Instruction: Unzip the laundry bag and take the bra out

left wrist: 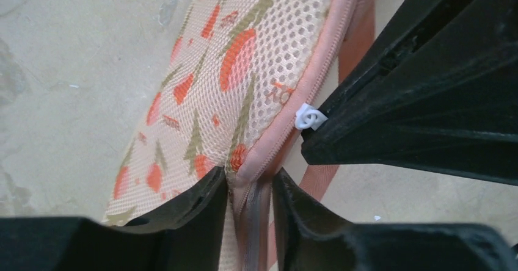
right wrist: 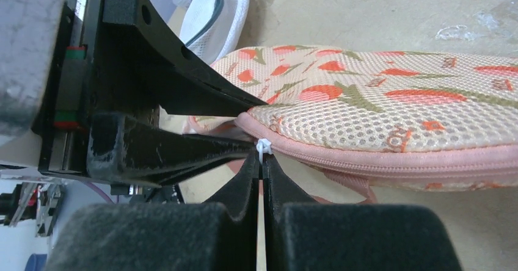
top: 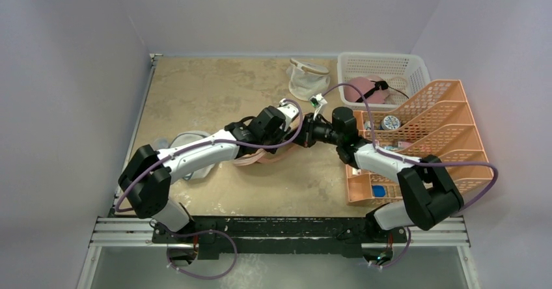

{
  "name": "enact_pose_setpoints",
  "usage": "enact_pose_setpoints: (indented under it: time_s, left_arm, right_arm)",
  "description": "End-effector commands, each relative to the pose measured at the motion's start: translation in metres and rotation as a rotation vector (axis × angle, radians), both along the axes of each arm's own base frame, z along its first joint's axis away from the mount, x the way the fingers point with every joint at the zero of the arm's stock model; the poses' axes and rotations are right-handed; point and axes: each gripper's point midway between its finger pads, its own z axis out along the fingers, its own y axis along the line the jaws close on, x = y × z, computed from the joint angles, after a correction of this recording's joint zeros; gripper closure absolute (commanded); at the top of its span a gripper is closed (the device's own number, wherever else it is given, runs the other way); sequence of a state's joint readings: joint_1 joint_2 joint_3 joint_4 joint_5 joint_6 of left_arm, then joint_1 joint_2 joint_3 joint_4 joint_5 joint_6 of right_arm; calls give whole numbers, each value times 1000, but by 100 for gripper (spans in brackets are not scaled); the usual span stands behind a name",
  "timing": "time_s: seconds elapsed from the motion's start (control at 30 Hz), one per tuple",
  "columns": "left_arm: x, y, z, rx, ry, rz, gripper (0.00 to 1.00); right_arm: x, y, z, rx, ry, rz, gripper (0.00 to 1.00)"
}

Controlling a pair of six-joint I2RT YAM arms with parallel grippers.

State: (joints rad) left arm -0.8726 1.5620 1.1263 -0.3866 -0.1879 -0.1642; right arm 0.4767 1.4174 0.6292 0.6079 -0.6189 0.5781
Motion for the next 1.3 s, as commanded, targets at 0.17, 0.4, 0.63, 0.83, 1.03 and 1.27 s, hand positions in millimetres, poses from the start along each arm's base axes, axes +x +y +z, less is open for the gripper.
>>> enact_pose_setpoints:
  time_s: [0.17, 0.4, 0.63, 0.83, 1.03, 1.27]
  left_arm:
    - [17, 12, 31, 5, -112, 75, 91]
    - [17, 20, 32, 29, -127, 83, 100]
    - [16, 24, 28, 54, -122, 80, 100]
    - [12, 21, 28, 51, -107, 48, 99]
    - [-7, 3, 42, -53, -79, -81, 55]
    - [-18, -12, 98, -287, -171, -119, 32]
  right_arm:
    - [-4, -1, 5, -1, -7, -6, 100]
    - [18, -32, -11, -117, 10, -132, 100]
    - [38, -92, -22, -133, 38, -219, 100]
    - [30, -80, 5, -64, -71, -128, 100]
    - [22, -72, 10, -45, -76, -107, 100]
    - [14, -61, 5, -39, -65, -87, 100]
